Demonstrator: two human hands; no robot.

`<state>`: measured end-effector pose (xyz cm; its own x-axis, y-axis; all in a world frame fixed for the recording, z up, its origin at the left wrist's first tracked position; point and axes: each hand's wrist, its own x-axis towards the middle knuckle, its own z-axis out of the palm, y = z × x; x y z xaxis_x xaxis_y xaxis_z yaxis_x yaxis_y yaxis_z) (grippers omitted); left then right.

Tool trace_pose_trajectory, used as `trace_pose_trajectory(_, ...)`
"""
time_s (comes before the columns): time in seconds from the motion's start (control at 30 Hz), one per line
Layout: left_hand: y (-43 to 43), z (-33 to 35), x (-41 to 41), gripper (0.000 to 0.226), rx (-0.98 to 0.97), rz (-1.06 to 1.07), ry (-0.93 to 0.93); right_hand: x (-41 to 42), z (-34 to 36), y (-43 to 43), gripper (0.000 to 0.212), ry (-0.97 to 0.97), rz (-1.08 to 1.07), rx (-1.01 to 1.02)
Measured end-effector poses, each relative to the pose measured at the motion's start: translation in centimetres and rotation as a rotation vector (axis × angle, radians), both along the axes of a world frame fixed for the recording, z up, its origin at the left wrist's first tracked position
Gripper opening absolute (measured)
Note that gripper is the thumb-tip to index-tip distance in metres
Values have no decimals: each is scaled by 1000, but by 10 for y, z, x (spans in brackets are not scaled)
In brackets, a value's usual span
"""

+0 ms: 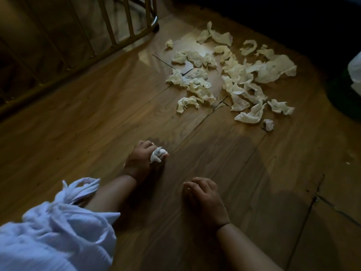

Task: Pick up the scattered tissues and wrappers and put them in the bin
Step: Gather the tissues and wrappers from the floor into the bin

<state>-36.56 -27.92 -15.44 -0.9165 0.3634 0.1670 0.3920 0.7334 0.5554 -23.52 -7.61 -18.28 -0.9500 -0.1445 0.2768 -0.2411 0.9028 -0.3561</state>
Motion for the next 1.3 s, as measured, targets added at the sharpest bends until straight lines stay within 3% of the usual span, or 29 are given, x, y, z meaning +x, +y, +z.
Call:
trace_pose_trajectory(0.13,1,9,-3,51,-28,3,-93,-6,12,4,18,32,104,-52)
trace_pose_trajectory(0.23,19,38,-18,28,122,138,-336,-33,19,30,39,18,34,-80)
trace_pose_trajectory(0.33,46,68,-42,27,287,146,-400,-63,46,72,34,-44,-98,-93)
trace_pose_trajectory(0.4,65,94,-56,29,392,110,-437,-79,85,100,30,-139,-190,-42)
trace_pose_trajectory(0.57,113,189,-79,32,608,-16,-470,-100,221,155,28,-131,-351,65)
trace_pose_trajectory(0.77,182,269,-75,36,668,-183,-524,-69,324,200,45,-234,-452,118)
trace_pose_trajectory(0.93,257,286,-67,33,711,-229,-652,-59,328,253,51,-396,-812,-132)
trace_pose_trajectory(1.03,301,275,-62,33,589,-208,-840,-63,322,292,44,-429,-1042,-518)
trace_pose_trajectory(1.17,358,258,-65,57,390,-181,-970,-77,322,356,34,-180,-1186,-964)
trace_pose_trajectory(1.3,422,266,-89,59,488,-153,-1028,-109,356,430,37,87,-1053,-1271)
